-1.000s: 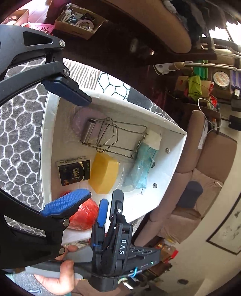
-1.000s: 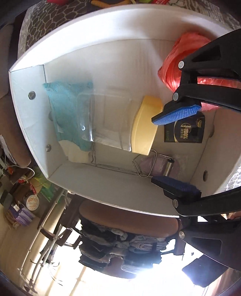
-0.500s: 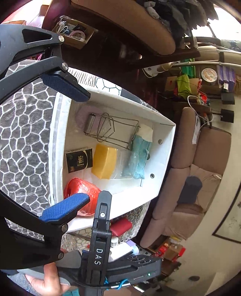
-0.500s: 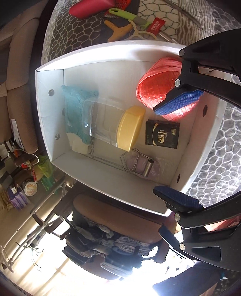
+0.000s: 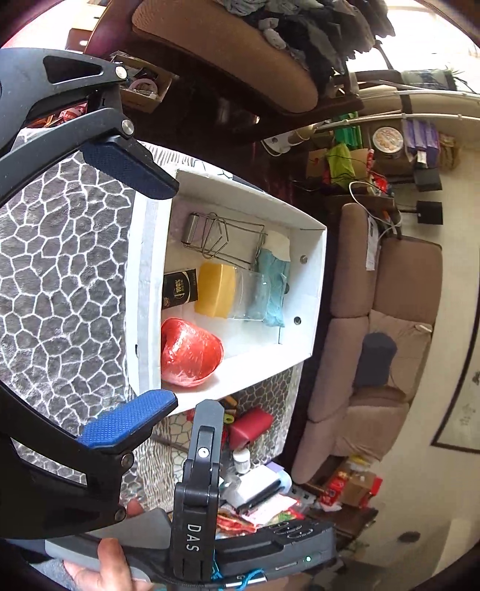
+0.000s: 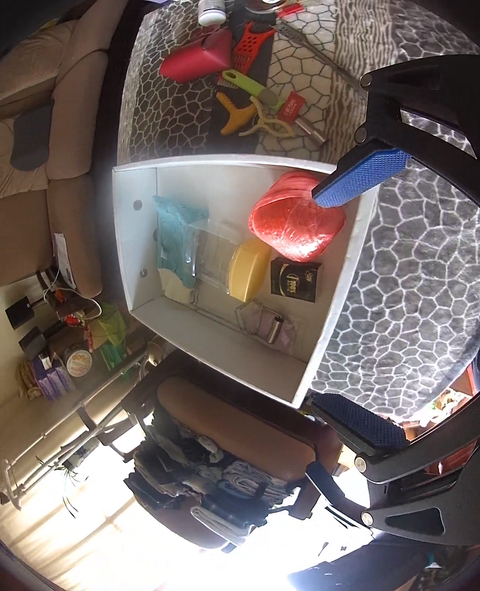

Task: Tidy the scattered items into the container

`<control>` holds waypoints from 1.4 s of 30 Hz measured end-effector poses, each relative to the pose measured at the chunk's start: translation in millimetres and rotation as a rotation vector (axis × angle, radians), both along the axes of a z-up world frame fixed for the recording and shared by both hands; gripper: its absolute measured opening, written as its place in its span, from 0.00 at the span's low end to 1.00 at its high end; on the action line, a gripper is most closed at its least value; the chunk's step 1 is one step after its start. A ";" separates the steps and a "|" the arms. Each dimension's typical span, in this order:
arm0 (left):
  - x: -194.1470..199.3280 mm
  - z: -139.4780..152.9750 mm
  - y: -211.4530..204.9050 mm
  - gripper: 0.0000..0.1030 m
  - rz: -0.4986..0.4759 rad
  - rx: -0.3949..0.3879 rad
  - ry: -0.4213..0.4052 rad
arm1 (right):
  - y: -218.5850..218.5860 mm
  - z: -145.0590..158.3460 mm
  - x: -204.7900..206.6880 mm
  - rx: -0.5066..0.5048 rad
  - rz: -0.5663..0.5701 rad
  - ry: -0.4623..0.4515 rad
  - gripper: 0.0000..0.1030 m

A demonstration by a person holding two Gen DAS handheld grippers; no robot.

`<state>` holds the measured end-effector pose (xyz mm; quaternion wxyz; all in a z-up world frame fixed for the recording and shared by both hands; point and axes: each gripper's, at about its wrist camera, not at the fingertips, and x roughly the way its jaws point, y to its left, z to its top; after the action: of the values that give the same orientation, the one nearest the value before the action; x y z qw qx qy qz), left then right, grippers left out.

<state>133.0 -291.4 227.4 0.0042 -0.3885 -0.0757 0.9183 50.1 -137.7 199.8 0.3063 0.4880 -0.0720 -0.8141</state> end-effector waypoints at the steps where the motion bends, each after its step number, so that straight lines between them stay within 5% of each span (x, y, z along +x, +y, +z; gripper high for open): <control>1: 4.1 2.1 3.2 1.00 -0.003 -0.001 0.001 | 5.4 1.5 5.0 0.004 -0.002 0.006 1.00; 15: 32.1 -19.8 87.2 1.00 -0.085 0.008 -0.048 | 113.8 -21.6 59.6 0.047 -0.110 0.027 1.00; 27: 2.2 -80.1 190.7 1.00 -0.214 0.007 -0.128 | 235.2 -59.6 55.5 0.099 -0.276 0.033 1.00; 42: -43.2 -170.4 275.9 1.00 -0.211 -0.024 -0.183 | 327.3 -134.0 33.2 0.311 -0.432 0.108 1.00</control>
<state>89.8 -15.6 57.1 0.0894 -0.4765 -0.0236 0.8743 83.3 189.6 65.9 0.0505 0.4582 -0.0322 -0.8868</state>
